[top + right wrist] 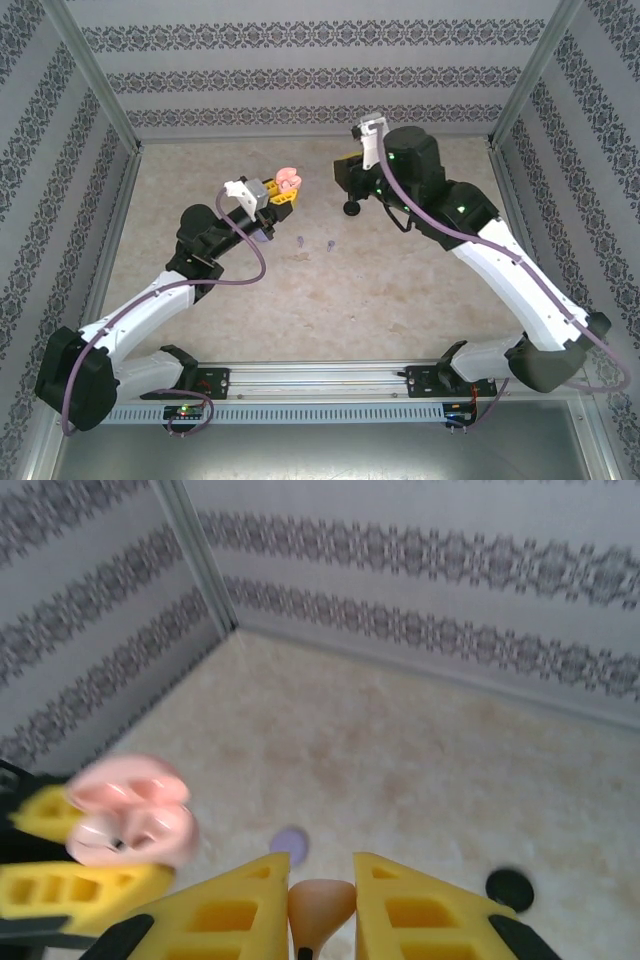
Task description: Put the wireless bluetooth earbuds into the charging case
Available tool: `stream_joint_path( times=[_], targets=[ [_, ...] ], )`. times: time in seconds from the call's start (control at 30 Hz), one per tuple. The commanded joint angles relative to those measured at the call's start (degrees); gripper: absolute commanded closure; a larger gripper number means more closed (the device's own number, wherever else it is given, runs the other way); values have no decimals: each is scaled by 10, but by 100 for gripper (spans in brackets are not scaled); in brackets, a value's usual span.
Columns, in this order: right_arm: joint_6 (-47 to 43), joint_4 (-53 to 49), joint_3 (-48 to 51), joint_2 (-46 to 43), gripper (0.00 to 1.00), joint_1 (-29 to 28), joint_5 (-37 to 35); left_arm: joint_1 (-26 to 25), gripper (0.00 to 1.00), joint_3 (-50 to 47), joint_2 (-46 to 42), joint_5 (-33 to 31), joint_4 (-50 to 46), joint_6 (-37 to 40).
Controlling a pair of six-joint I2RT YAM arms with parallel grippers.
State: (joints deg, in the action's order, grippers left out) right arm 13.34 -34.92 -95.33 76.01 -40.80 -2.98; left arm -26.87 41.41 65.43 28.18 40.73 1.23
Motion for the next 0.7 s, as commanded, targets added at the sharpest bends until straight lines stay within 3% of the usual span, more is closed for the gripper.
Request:
stream_joint_path(
  times=[0.0, 0.27, 0.67],
  targets=[
    [1, 45, -8, -10, 80, -16, -21, 5, 100, 33, 10, 48, -5, -7],
    [-8, 119, 42, -31, 80, -51, -33, -7, 100, 71, 46, 78, -21, -4],
    [-7, 130, 50, 2, 80, -64, -33, -19, 100, 89, 68, 82, -18, -1]
  ],
)
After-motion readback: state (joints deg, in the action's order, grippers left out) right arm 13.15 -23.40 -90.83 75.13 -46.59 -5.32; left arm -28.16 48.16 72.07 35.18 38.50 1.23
